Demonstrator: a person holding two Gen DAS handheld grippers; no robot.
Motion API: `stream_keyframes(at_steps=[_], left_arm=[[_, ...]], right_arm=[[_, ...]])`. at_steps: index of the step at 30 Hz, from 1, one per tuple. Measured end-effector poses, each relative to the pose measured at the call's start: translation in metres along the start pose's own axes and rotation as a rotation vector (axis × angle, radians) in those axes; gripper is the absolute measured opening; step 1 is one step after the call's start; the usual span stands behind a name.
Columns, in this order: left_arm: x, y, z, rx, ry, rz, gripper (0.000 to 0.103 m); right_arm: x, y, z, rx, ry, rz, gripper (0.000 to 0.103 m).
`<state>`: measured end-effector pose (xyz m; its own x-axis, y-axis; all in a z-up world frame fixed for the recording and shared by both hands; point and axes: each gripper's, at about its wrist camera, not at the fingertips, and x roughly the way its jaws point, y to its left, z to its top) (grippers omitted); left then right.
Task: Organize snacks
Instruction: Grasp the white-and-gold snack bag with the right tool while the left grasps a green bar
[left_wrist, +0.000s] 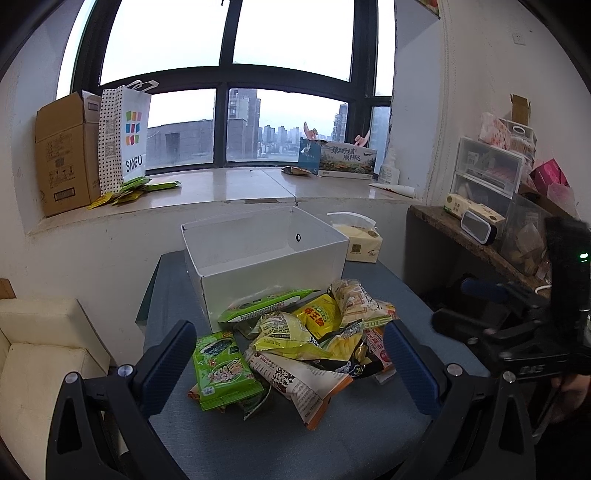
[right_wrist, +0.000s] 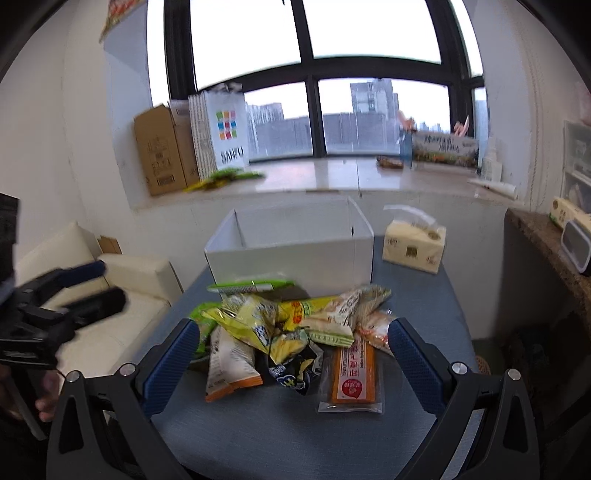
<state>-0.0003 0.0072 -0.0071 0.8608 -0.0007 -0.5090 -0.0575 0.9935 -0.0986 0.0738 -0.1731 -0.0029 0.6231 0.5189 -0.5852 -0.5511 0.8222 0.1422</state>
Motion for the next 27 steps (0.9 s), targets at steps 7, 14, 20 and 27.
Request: stream_keyframes(at_steps=[7,14,20,27], left_arm=[[-0.001,0.012,-0.003,-0.036,-0.036,0.001,0.103],[0.006,0.024,-0.010,-0.043,-0.026,0.022,0.103],[0.019,0.032,-0.016,-0.061,0.038,0.016,0.103],[0.029,0.035,-0.019,-0.072,0.063,-0.054,0.103]], right_arm=[[0.088,-0.038,0.011,0.145,0.180,-0.003,0.103],[0.177,-0.085,0.015,0.330,0.316,-0.027,0.103],[0.206,-0.094,0.004,0.360,0.397,0.015,0.047],[0.165,-0.106,0.004,0.396,0.325,0.076,0.030]])
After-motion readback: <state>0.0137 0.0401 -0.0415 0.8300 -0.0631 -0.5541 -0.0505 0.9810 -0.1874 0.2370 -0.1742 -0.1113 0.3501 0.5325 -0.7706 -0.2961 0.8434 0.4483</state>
